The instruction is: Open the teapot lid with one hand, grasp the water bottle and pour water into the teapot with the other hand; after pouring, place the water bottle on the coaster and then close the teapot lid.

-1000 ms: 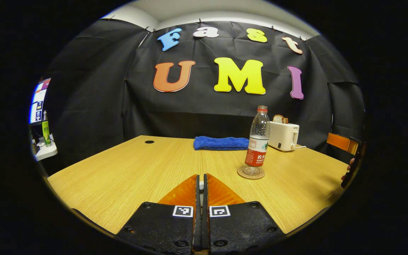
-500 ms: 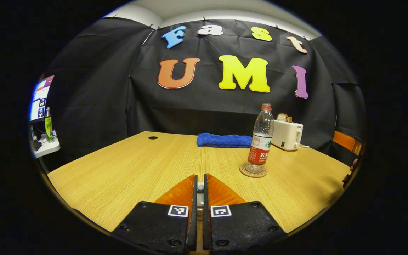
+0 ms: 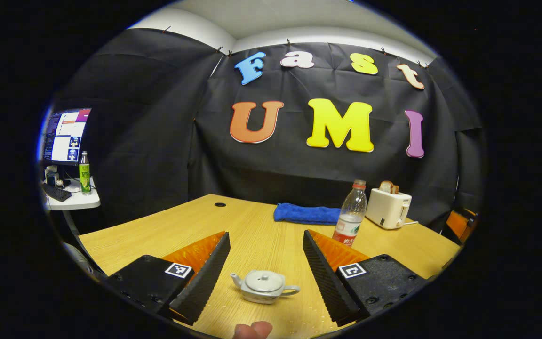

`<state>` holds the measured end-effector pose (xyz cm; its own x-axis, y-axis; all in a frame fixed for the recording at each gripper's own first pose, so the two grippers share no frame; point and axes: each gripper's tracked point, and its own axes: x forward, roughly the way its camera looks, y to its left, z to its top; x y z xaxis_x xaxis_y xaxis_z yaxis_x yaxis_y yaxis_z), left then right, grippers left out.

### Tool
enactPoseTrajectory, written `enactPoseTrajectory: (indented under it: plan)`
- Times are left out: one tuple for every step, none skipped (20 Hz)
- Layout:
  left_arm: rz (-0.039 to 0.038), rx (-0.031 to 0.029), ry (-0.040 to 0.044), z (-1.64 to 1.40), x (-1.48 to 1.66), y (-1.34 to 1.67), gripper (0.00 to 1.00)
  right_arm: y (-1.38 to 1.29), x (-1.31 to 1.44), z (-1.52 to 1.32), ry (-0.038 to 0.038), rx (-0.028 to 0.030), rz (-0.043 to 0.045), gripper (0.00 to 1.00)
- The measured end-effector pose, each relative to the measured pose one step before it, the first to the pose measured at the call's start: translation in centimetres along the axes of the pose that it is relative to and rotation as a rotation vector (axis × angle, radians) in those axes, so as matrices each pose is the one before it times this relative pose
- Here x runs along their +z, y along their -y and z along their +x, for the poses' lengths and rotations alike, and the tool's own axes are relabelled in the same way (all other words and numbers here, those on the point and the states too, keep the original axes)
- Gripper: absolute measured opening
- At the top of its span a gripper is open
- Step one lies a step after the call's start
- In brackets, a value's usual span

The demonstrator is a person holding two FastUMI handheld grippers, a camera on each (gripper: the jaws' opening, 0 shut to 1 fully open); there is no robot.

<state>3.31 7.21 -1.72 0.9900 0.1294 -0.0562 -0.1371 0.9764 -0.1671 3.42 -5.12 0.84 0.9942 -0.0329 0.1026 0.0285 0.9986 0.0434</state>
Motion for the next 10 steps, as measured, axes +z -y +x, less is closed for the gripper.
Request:
enactPoseTrajectory:
  plan:
    - [0.03030,0.00956,0.02947,-0.288,1.306,0.524,0.98,-0.436,0.411,-0.328,-0.00261,0.00245,0.00464,0.93]
    - [0.01896,0.00615,0.03020,-0.495,1.310,0.591,0.98,-0.382,0.440,-0.311,-0.00113,0.00610,0.00499,0.92]
    - [0.00625,-0.00928,0.02584,-0.675,1.127,1.057,0.98,-0.306,0.643,-0.430,0.00198,0.00141,-0.00134,0.93]
    - [0.00089,-0.01733,0.02386,-0.638,0.821,1.309,0.98,-0.184,0.574,-0.265,0.00683,-0.00218,-0.00430,0.93]
    - [0.00406,-0.01328,0.00949,-0.443,0.353,0.960,0.98,-0.160,0.402,-0.485,0.00209,-0.00399,-0.00915,0.92]
    - [0.00676,-0.01471,0.00245,-0.538,0.071,0.802,0.98,-0.137,0.277,-0.611,0.00303,-0.00364,-0.00568,0.95]
    - [0.00799,-0.01453,-0.00881,-0.524,-0.157,0.764,0.98,-0.114,0.056,-0.633,-0.00339,-0.00268,-0.00168,0.92]
    - [0.00937,-0.01873,-0.01046,-0.421,-0.342,0.744,0.98,-0.373,-0.071,-0.717,-0.00145,0.00576,0.00193,0.99]
    - [0.01019,-0.01453,-0.01252,-0.352,-0.458,0.699,0.98,-0.047,-0.217,-0.615,-0.00615,-0.00337,0.00086,0.93]
    - [0.01310,-0.00974,0.00008,-0.382,-0.191,0.369,0.98,0.079,-0.429,-0.526,-0.01015,-0.00614,-0.00131,0.95]
